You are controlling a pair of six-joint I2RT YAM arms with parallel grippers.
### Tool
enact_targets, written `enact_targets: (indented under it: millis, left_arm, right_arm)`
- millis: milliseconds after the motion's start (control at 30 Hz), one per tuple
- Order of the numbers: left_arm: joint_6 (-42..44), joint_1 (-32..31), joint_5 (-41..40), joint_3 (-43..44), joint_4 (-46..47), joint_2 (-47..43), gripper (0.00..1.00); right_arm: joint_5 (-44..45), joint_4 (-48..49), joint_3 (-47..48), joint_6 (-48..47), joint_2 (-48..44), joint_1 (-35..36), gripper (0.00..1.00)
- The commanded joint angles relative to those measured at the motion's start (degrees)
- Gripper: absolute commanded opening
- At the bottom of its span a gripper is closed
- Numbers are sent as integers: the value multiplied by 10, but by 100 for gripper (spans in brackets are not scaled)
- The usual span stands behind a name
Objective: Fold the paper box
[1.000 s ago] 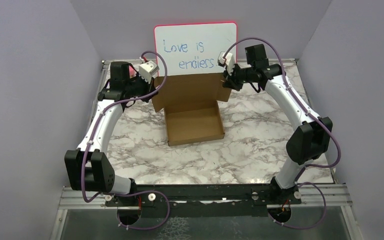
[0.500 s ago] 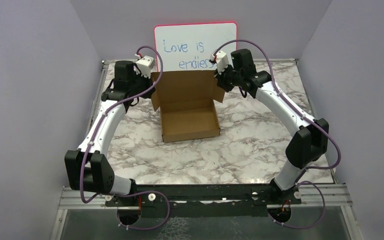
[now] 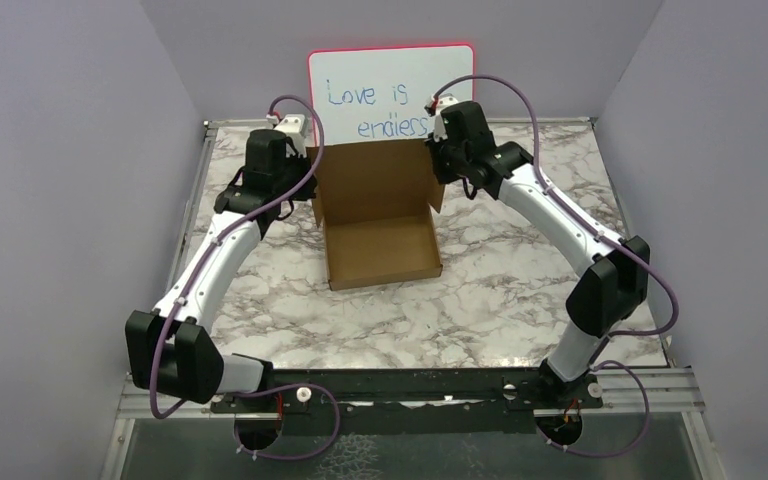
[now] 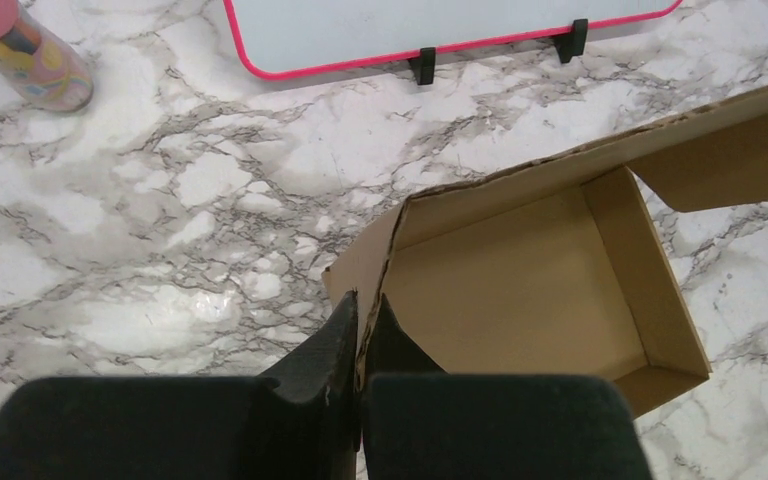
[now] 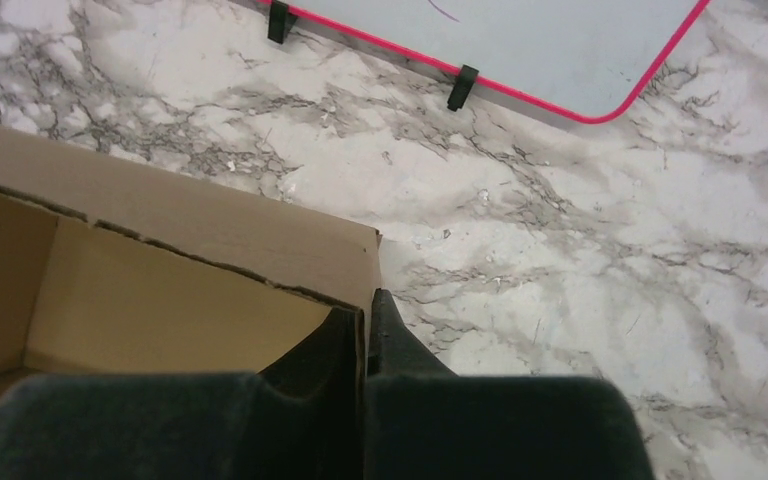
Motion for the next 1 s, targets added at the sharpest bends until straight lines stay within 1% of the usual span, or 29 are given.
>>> enact_targets:
  millis: [0,200,400,567,733,800,867,967]
  left_arm:
    - [-88,-21,-10,-30,67,-39,3]
    - [-121,-37,-28,-55,98,-45,4]
    - [-148,-74,-78,-64,133,-50,7]
    - [-154,-88,-95,-69,142,-47,10]
    - [-159,-89,-109,-84,155,-55,12]
    - [-157,-89,-111,-89,158,-56,18]
    - [-150,-89,-117,-90,155,-57,25]
    - [-128,-89,-147,-87,141,-69,38]
  right_arm:
    - [56,-58,28,126,24,20,1]
    - [89,-65,15,207,18,35,1]
    - [127,-83,24,270,19,47,1]
    - [160,-85,20,293,14,53,1]
    - [174,-52,-11,286,-7,53,1]
    - [168,-37,-22,281,-14,54,2]
    - [169,-30,-27,276,-17,53,4]
    - [175,-23,-30,251,-23,53,7]
